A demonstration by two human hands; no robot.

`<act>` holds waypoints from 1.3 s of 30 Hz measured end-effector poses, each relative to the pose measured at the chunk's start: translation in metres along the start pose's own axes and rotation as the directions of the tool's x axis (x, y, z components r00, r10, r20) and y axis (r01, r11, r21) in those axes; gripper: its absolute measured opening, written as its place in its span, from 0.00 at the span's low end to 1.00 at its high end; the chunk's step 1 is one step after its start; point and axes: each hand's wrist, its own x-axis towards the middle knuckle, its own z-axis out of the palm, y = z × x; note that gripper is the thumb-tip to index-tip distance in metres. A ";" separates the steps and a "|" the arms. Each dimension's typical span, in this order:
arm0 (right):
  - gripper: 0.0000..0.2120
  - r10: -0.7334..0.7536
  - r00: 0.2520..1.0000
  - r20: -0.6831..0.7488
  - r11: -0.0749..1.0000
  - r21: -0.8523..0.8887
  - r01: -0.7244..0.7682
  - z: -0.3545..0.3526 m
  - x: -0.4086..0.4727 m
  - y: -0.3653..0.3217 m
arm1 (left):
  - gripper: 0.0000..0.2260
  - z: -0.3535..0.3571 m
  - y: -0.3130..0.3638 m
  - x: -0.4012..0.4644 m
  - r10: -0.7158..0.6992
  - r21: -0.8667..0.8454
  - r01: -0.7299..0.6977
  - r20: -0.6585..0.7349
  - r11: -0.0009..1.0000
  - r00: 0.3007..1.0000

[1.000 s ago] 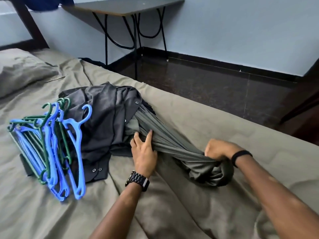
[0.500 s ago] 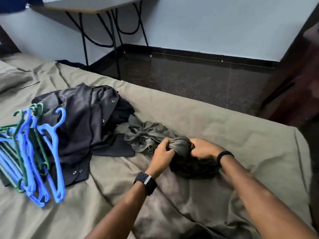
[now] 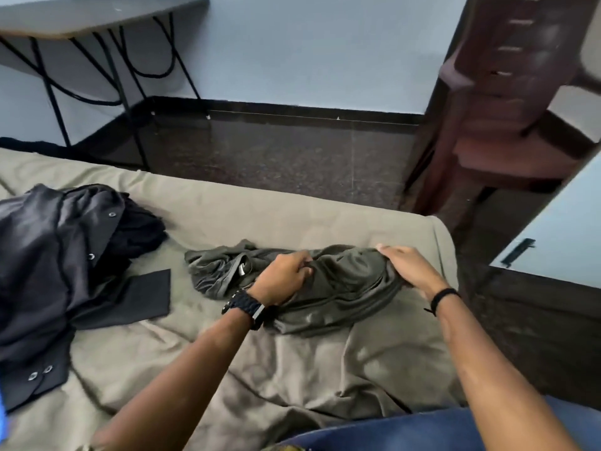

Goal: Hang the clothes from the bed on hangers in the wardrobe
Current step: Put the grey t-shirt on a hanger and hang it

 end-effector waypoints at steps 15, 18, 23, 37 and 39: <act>0.14 -0.162 0.936 -0.314 0.968 0.134 0.212 0.034 -0.021 0.043 | 0.32 0.011 0.002 -0.004 0.033 0.091 -0.045 0.133 0.995 0.991; 0.14 0.197 0.954 -0.224 0.675 0.737 0.034 0.022 -0.025 0.042 | 0.37 0.005 -0.016 -0.013 -0.008 0.315 -0.064 0.224 0.947 0.975; 0.24 0.245 0.960 0.134 0.382 0.897 -0.222 0.009 -0.030 0.042 | 0.10 -0.016 -0.012 -0.012 0.030 0.056 -0.036 0.112 0.998 0.993; 0.26 -0.010 0.998 -0.058 0.427 0.903 0.057 0.006 -0.031 0.044 | 0.04 -0.030 -0.016 0.013 -0.330 -0.427 0.290 -0.023 0.857 0.944; 0.19 -0.014 0.996 -0.084 0.450 0.889 0.081 0.004 -0.029 0.044 | 0.12 -0.033 -0.028 0.014 -0.351 -0.183 0.320 -0.176 0.930 0.920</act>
